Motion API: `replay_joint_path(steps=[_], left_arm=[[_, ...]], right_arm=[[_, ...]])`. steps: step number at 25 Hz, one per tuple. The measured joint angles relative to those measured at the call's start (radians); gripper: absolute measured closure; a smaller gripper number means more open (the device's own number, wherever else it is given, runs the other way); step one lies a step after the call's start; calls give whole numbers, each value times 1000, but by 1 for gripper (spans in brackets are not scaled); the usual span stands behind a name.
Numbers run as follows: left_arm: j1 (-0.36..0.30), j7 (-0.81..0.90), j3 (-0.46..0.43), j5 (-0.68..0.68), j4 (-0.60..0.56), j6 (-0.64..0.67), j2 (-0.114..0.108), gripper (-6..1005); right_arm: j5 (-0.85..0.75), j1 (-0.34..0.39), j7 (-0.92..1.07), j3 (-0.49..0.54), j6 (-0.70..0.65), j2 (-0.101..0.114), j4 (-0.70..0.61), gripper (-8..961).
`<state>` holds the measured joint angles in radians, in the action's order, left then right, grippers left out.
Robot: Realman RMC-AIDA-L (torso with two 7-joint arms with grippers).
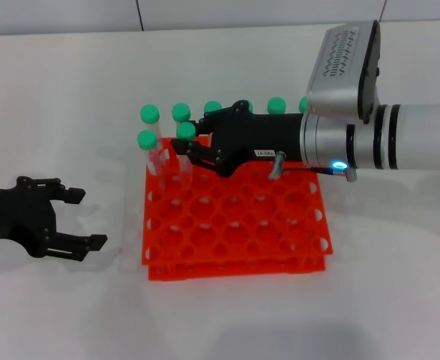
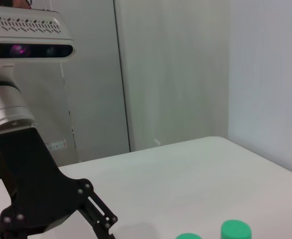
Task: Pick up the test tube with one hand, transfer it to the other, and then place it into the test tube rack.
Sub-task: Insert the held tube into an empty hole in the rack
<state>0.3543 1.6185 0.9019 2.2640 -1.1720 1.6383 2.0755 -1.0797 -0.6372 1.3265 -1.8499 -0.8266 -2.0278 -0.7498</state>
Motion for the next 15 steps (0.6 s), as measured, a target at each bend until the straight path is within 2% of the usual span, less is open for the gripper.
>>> replay_joint_path(steps=[15], left_arm=[[2, -2, 0, 0, 0, 0, 0, 107]], right_arm=[[0, -2, 0, 2, -9, 0, -6, 675]])
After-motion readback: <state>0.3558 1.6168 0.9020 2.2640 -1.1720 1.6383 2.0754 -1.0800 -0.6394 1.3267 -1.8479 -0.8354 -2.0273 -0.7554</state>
